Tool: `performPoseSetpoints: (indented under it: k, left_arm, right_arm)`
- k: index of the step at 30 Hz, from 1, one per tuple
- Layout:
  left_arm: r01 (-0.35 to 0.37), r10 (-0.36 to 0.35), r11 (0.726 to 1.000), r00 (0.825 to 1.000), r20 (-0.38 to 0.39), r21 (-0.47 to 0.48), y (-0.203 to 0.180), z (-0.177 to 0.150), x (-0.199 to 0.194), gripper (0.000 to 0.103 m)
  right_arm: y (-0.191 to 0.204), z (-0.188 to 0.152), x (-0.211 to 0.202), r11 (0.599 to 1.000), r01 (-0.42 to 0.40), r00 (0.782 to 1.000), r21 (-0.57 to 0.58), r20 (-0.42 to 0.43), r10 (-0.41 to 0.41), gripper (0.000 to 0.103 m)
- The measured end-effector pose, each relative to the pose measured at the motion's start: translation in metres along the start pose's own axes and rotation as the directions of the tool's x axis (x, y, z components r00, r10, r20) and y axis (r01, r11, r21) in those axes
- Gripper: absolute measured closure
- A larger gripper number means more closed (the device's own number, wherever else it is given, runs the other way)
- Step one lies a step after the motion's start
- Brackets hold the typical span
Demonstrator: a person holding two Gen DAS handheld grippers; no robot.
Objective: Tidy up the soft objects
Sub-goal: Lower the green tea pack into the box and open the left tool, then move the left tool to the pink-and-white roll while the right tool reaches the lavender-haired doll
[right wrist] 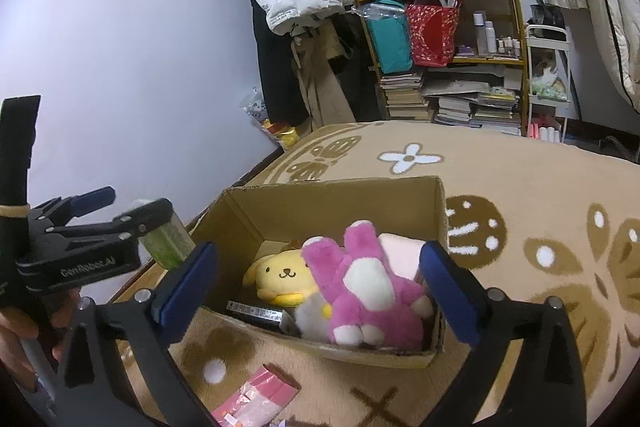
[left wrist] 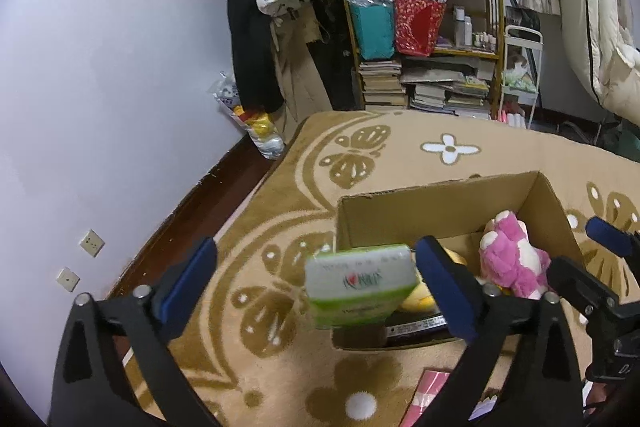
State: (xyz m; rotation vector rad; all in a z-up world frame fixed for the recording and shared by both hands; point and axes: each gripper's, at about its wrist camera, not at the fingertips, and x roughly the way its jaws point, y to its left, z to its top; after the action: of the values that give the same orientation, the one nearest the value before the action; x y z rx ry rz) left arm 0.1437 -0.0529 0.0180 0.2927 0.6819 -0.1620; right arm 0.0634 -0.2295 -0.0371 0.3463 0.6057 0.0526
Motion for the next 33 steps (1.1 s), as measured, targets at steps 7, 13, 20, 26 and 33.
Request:
performPoseSetpoints:
  k: [7, 13, 20, 26, 33]
  left_arm:
    - [0.016, -0.017, 0.997, 1.0, -0.007, -0.069, 0.019, -0.003, -0.018, 0.002]
    - [0.055, -0.06, 0.993, 0.997, -0.041, -0.105, 0.029, -0.012, -0.029, 0.002]
    - [0.067, -0.069, 0.997, 0.995, -0.068, -0.032, 0.016, -0.024, -0.042, 0.002]
    - [0.099, -0.101, 0.995, 0.989, -0.105, -0.023, 0.008, -0.041, -0.042, 0.002]
    - [0.119, -0.123, 0.992, 0.974, -0.191, -0.031, 0.001, -0.066, -0.026, 0.002]
  right_arm:
    - [0.006, -0.006, -0.018, 1.0, 0.027, 1.0, -0.004, -0.009, -0.027, 0.0]
    - [0.012, -0.013, -0.032, 0.999, 0.049, 0.998, -0.016, -0.031, -0.049, 0.0]
    - [0.02, -0.027, -0.04, 0.998, 0.059, 0.996, -0.027, -0.066, -0.061, 0.0]
    - [0.026, -0.045, -0.04, 0.999, 0.049, 0.99, -0.01, -0.132, -0.05, 0.0]
    - [0.032, -0.068, -0.034, 0.999, 0.05, 0.977, -0.001, -0.208, -0.049, 0.0]
